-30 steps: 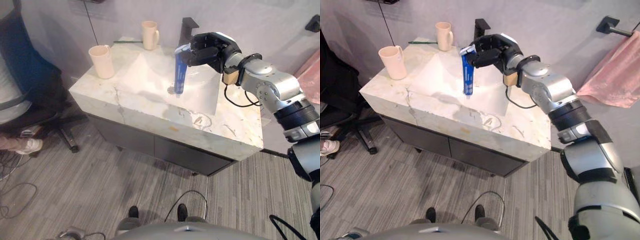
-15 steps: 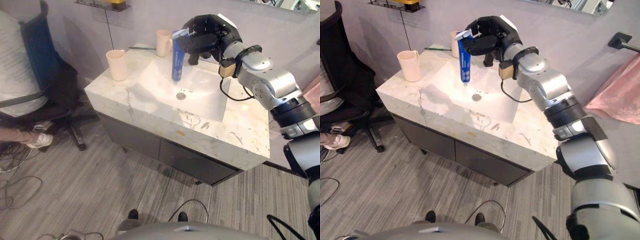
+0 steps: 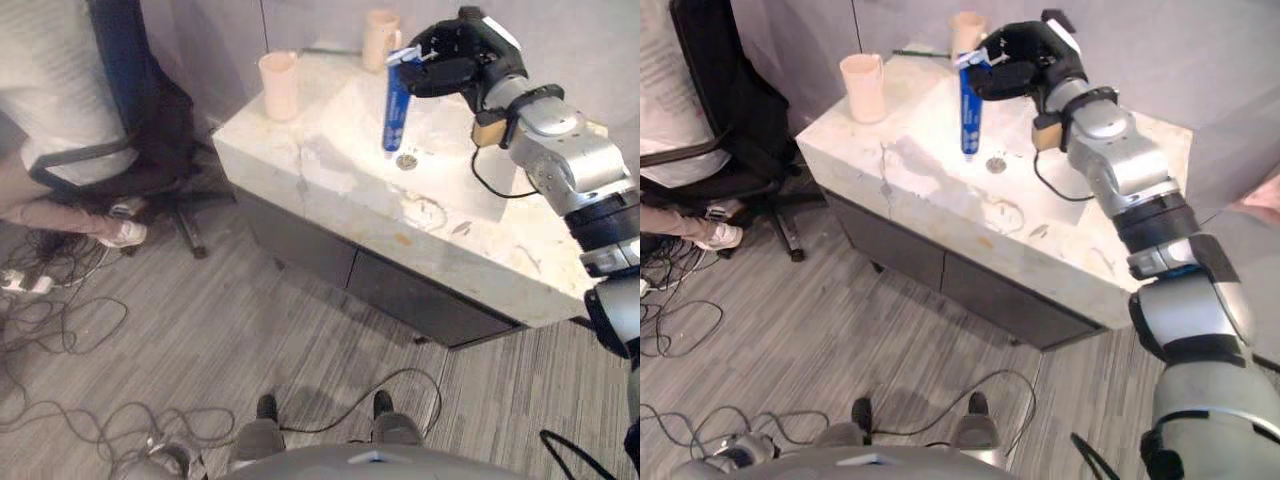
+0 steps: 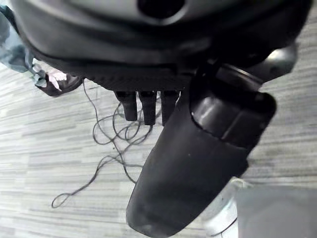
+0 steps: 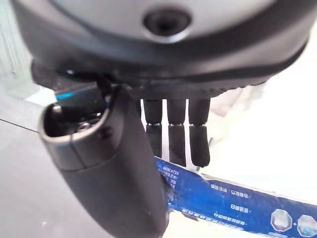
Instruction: Organize the bathroom.
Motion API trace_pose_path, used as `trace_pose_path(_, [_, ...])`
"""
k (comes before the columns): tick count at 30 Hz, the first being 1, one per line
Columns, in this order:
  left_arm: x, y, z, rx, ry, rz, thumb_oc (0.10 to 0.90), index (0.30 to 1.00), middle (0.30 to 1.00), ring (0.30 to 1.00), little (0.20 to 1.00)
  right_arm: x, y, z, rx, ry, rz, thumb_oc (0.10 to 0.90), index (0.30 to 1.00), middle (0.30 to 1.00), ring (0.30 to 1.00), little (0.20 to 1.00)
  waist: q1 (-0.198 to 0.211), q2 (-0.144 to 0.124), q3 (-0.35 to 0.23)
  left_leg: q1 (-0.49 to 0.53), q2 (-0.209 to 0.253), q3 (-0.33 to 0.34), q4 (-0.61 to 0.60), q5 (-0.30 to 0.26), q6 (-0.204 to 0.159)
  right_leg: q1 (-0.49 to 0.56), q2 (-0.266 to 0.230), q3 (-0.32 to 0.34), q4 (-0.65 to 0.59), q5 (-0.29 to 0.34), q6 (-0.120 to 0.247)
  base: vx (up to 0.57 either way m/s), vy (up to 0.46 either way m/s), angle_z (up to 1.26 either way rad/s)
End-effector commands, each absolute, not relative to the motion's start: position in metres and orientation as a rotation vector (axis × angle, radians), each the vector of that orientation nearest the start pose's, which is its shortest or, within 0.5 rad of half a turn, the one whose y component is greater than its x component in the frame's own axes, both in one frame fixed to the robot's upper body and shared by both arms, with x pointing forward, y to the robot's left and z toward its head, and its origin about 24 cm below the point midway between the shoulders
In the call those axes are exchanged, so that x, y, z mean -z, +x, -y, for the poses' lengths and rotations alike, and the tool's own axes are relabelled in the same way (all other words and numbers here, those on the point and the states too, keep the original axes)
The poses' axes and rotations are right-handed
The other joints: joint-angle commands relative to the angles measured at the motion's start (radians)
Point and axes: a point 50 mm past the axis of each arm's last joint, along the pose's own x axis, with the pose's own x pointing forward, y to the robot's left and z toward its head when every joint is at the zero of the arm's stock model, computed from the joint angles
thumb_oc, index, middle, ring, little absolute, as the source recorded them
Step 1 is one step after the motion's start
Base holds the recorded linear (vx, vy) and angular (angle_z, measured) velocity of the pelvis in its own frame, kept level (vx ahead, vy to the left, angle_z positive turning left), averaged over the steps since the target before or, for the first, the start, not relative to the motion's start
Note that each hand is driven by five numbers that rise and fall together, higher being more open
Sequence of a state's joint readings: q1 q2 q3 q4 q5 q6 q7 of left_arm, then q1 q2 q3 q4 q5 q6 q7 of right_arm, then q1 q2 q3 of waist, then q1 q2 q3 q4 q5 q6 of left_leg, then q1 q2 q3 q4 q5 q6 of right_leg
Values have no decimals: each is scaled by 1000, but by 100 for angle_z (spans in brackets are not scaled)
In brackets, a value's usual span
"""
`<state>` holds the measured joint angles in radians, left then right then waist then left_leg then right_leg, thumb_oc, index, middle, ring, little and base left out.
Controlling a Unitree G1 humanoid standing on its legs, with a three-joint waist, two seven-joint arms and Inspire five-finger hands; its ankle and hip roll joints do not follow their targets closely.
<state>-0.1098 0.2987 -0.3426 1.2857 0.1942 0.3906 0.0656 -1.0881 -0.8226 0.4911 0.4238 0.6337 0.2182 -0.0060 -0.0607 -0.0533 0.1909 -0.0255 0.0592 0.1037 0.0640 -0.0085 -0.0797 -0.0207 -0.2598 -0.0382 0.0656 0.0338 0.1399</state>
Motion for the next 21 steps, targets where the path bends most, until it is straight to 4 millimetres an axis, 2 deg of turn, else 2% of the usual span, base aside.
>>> trace_pose_path(1, [135, 42, -323, -90, 932, -1722, 800, 900, 900, 900, 900, -372, 354, 198, -115, -344, 635, 400, 300, 300, 300, 300, 32, -11, -84, 44, 69, 17, 5, 38, 11, -63, -29, 42, 48, 82, 53, 73, 154, -16])
trace_pose_path(3, [132, 34, -330, -114, 931, -1744, 800, 900, 900, 900, 900, -381, 353, 198, -117, -346, 642, 400, 300, 300, 300, 300, 42, -20, -88, 48, 71, 31, 13, 28, 12, -51, -41, 38, 31, 89, 62, 67, 89, -21])
trace_pose_path(9, [135, 24, -326, -111, 915, -1753, 800, 900, 900, 900, 900, -386, 355, 210, -108, -341, 637, 400, 300, 300, 300, 300, 65, -39, -88, 32, 50, 8, 60, -8, 24, -27, -57, 48, 4, 104, 72, 66, 74, -13])
trace_pose_path(11, [137, 23, -323, -108, 905, -1748, 800, 900, 900, 900, 900, -386, 353, 210, -117, -313, 656, 400, 300, 300, 300, 300, 85, -44, -86, 12, 19, -11, 93, -35, 46, -35, -98, 46, 57, 145, 55, 80, 109, -15])
trace_pose_path(12, [137, 21, -324, -109, 910, -1752, 800, 900, 900, 900, 900, -386, 352, 210, -119, -308, 657, 400, 300, 300, 300, 300, 87, -41, -78, 8, 10, -13, 113, -47, 59, -71, -102, 56, 161, 188, 43, 85, 64, -34])
trace_pose_path(13, [137, 20, -324, -107, 914, -1754, 800, 900, 900, 900, 900, -386, 352, 209, -119, -310, 654, 400, 300, 300, 300, 300, 87, -42, -75, 10, 6, -17, 118, -50, 63, -84, -101, 61, 185, 205, 40, 99, 43, -42])
trace_pose_path(14, [136, 18, -325, -109, 917, -1758, 800, 900, 900, 900, 900, -387, 351, 206, -125, -310, 654, 400, 300, 300, 300, 300, 78, -44, -64, 22, 3, -21, 123, -59, 65, -120, -87, 78, 210, 243, 41, 194, -18, -32])
trace_pose_path(15, [136, 17, -325, -86, 932, -1766, 800, 900, 900, 900, 900, -387, 351, 197, -124, -321, 650, 400, 300, 300, 300, 300, 50, -58, -46, 61, -4, -2, 127, -82, 61, -190, -19, 105, 141, 242, 59, 242, -55, -34])
trace_pose_path(16, [137, 17, -324, -67, 949, -1761, 800, 900, 900, 900, 900, -386, 351, 196, -118, -324, 648, 400, 300, 300, 300, 300, 37, -76, -45, 72, -25, -3, 125, -92, 65, -208, 16, 111, 75, 246, 73, 298, -93, -30])
trace_pose_path(17, [137, 17, -324, -58, 973, -1744, 800, 900, 900, 900, 900, -385, 351, 196, -94, -322, 646, 400, 300, 300, 300, 300, 24, -93, -27, 75, -44, -31, 154, -116, 75, -226, 83, 125, 58, 239, 68, 192, -111, -28])
trace_pose_path(19, [137, 19, -325, -65, 994, -1717, 800, 900, 900, 900, 900, -384, 351, 204, -80, -312, 645, 400, 300, 300, 300, 300, 27, -104, -32, 52, -50, -28, 187, -140, 86, -203, 93, 96, 42, 188, 37, 95, -137, 14])
trace_pose_path(20, [137, 22, -326, -77, 1001, -1703, 800, 900, 900, 900, 900, -385, 351, 211, -67, -317, 641, 400, 300, 300, 300, 300, 27, -109, -40, 29, -46, -18, 216, -141, 84, -170, 104, 97, 42, 161, 18, 33, -109, 74])
trace_pose_path(21, [138, 26, -324, -52, 999, -1681, 800, 900, 900, 900, 900, -387, 351, 217, -58, -316, 640, 400, 300, 300, 300, 300, 19, -106, -42, 11, -39, -25, 250, -140, 78, -166, 130, 126, 58, 141, 0, 30, -59, 85])
